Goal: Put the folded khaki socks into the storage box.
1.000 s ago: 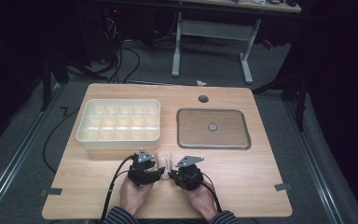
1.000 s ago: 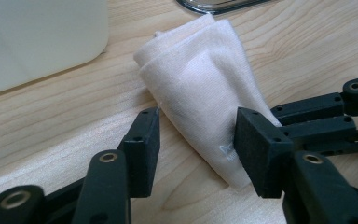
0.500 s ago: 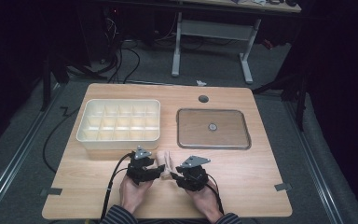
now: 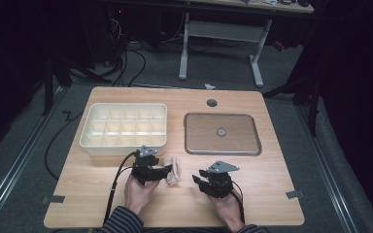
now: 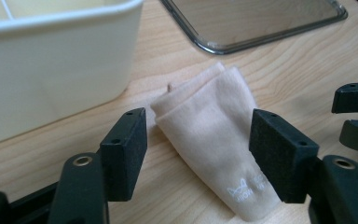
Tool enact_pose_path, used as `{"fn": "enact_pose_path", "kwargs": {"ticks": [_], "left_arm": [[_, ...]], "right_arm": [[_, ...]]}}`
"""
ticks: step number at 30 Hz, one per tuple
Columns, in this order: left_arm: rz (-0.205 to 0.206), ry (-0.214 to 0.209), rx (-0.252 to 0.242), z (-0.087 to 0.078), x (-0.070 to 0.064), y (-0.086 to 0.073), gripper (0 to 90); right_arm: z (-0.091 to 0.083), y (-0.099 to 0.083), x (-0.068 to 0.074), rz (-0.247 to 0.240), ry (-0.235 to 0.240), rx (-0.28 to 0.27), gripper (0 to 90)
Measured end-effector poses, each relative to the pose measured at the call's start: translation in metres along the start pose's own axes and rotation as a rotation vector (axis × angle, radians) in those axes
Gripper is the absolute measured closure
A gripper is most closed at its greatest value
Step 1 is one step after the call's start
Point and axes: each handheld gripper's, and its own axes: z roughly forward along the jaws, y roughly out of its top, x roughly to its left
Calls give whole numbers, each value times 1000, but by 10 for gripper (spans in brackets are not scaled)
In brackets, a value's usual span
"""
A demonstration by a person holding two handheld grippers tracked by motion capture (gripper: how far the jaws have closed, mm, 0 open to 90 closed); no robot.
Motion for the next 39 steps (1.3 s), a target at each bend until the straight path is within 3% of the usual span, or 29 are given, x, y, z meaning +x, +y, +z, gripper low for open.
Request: {"fn": "enact_pose_path", "kwargs": {"ticks": [6, 12, 22, 34, 39], "left_arm": [[-26, -16, 6, 7, 2, 3, 338], [34, 4, 48, 17, -1, 2, 365], [20, -29, 89, 31, 3, -1, 423], [0, -82, 98, 32, 5, -1, 543], [2, -108, 103, 31, 6, -1, 626]], "right_arm": [[-6, -5, -16, 27, -51, 3, 618], [-14, -12, -34, 44, -140, 0, 595], [-26, -25, -62, 78, -258, 25, 543], [-22, -36, -81, 120, -283, 53, 501], [-23, -41, -82, 112, -286, 28, 470]]}}
